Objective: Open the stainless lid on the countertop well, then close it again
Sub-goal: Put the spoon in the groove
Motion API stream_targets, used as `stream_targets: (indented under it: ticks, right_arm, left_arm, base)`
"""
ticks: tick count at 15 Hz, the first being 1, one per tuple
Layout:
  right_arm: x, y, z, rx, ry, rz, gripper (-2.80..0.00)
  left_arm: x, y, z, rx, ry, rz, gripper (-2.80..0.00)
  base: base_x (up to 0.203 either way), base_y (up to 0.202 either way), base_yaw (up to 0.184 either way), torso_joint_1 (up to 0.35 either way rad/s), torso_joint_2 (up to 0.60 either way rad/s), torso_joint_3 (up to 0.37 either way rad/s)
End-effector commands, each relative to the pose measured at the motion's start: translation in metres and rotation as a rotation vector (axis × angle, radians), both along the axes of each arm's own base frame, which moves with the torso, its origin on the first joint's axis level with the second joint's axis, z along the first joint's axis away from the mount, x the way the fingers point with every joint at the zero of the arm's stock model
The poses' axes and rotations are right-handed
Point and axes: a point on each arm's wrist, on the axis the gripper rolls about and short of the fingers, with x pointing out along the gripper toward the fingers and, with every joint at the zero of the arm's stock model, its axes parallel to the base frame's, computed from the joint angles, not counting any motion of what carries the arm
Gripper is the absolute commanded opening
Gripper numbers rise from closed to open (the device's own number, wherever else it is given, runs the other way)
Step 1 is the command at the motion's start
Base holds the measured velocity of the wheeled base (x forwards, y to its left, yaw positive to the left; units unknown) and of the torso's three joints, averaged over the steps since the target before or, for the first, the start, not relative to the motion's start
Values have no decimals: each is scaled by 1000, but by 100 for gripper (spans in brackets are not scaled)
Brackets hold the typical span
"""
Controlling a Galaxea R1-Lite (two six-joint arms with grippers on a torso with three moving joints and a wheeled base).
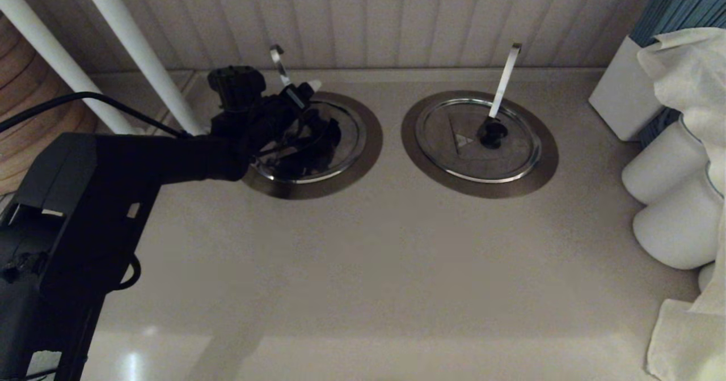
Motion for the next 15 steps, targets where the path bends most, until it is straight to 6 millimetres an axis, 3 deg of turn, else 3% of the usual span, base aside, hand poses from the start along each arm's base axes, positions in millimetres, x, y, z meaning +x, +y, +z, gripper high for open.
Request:
stream_targets:
  ticks: [1, 4, 10, 15]
  right_arm:
    - [0, 0, 0, 1, 0, 0, -280]
    - [0, 0, 0, 1, 0, 0, -280]
    - [0, 0, 0, 1, 0, 0, -280]
    - [0, 0, 0, 1, 0, 0, -280]
  left_arm:
    - [0, -1, 1, -7, -12, -11, 0]
    - [-5, -3, 10, -13, -38, -26, 0]
    - [-8, -20, 5, -5, -32, -93, 0]
    - [-13, -21, 15, -11, -49, -95, 0]
  base:
    - [0, 0, 0, 0, 0, 0]
    - [0, 0, 0, 0, 0, 0]
    - [0, 0, 0, 0, 0, 0]
    - [0, 0, 0, 0, 0, 0]
